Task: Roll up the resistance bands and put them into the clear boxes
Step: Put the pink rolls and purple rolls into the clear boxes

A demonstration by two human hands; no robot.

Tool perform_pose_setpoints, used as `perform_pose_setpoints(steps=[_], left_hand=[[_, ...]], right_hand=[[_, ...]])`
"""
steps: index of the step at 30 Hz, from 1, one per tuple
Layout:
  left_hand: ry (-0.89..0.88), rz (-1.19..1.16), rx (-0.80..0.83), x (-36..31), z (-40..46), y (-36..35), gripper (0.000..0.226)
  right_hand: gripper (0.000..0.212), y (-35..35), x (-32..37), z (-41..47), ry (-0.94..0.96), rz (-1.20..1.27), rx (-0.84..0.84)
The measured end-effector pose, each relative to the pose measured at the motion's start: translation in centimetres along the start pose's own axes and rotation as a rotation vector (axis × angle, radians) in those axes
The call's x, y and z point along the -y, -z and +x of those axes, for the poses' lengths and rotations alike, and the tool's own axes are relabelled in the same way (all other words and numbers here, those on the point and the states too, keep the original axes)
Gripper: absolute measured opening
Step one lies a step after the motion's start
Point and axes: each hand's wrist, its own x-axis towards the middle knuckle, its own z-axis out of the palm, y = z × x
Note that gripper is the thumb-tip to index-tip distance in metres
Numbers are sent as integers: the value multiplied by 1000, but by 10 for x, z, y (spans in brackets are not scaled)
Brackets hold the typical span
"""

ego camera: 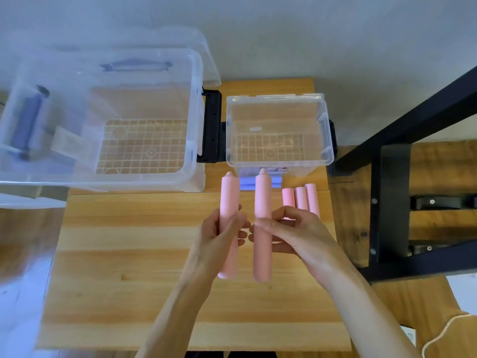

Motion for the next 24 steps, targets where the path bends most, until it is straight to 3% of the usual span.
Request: perform_pose_setpoints(steps=[4, 13, 18, 24], left_hand=[[-58, -41, 24, -29, -11, 18, 21], [-157, 107, 44, -101, 1, 84, 18], [-204, 198, 48, -135, 33, 131, 17], [-106, 217, -49, -140, 98, 175, 34]], right_hand=[[41, -11, 23, -6, 59, 17, 43], [24, -74, 83, 13, 181, -75, 129], [19, -123, 109, 42, 199, -137, 90], [21, -179, 111, 105, 103, -174, -3]])
